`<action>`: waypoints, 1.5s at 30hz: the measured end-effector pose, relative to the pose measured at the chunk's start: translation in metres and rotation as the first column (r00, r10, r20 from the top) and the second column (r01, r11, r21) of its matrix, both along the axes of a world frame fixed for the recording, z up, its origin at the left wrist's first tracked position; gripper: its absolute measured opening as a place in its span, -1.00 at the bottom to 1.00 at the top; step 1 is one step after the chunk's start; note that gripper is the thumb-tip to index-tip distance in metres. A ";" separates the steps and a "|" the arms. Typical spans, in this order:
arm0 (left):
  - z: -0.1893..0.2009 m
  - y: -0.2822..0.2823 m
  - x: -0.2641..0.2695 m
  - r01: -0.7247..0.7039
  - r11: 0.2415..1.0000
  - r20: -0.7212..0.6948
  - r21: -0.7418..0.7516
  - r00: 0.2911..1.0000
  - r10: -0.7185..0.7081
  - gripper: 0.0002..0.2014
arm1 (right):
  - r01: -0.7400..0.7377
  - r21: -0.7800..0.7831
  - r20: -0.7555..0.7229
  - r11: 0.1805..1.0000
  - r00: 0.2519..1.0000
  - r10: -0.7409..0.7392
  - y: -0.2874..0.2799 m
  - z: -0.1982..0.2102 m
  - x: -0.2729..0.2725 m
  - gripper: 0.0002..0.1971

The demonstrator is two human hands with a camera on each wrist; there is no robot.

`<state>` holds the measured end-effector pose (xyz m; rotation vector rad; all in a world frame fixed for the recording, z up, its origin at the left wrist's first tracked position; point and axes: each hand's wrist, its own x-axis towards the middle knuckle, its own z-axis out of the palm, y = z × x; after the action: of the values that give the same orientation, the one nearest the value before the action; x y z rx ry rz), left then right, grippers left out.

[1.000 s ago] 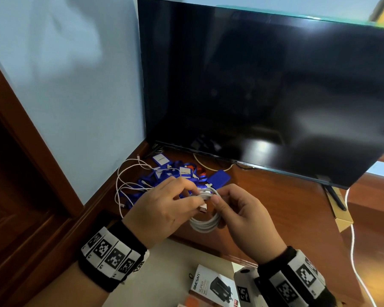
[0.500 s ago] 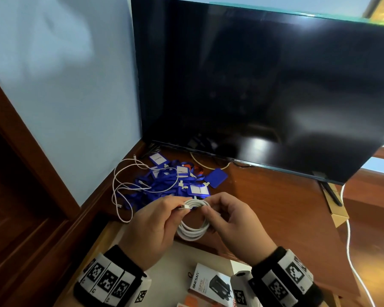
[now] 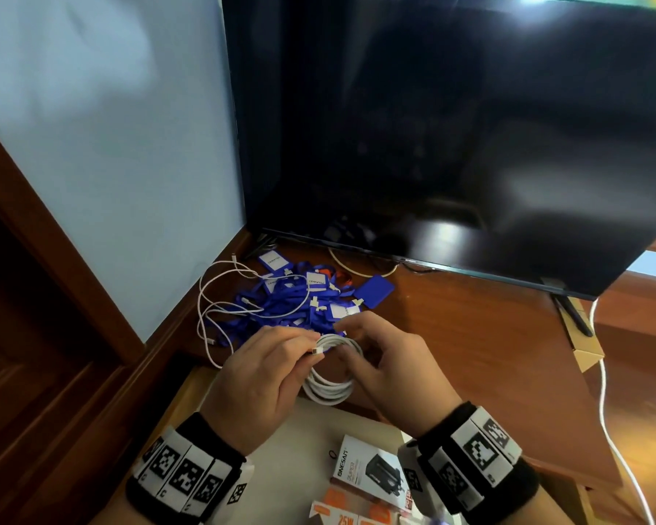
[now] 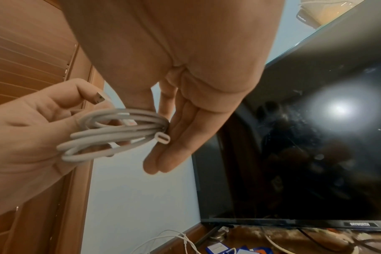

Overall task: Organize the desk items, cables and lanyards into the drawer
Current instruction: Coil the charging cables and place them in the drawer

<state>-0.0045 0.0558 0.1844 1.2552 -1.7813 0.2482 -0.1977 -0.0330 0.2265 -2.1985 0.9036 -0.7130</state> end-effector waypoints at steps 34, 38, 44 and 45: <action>-0.027 0.035 0.006 0.190 0.849 -0.651 0.493 0.728 0.216 -0.79 | 0.163 0.322 0.108 0.933 0.972 -0.207 0.014 -0.051 0.028 -0.86; -0.041 0.042 0.018 0.256 0.774 -0.714 0.579 0.617 0.331 -0.56 | 0.117 0.367 0.101 0.923 0.981 -0.165 0.025 -0.076 0.043 -0.87; -0.074 0.049 0.046 0.241 0.628 -0.629 0.740 0.578 0.520 -0.81 | 0.063 0.476 0.079 0.877 0.990 -0.114 0.043 -0.103 0.070 -0.91; -0.082 0.052 0.054 0.238 0.605 -0.614 0.760 0.568 0.548 -0.82 | 0.055 0.500 0.069 0.865 0.992 -0.103 0.045 -0.109 0.076 -0.92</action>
<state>0.0493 0.1074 0.1022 1.7533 -0.8493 -1.0392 -0.1221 0.0120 0.1176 -1.6646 1.0045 -0.5393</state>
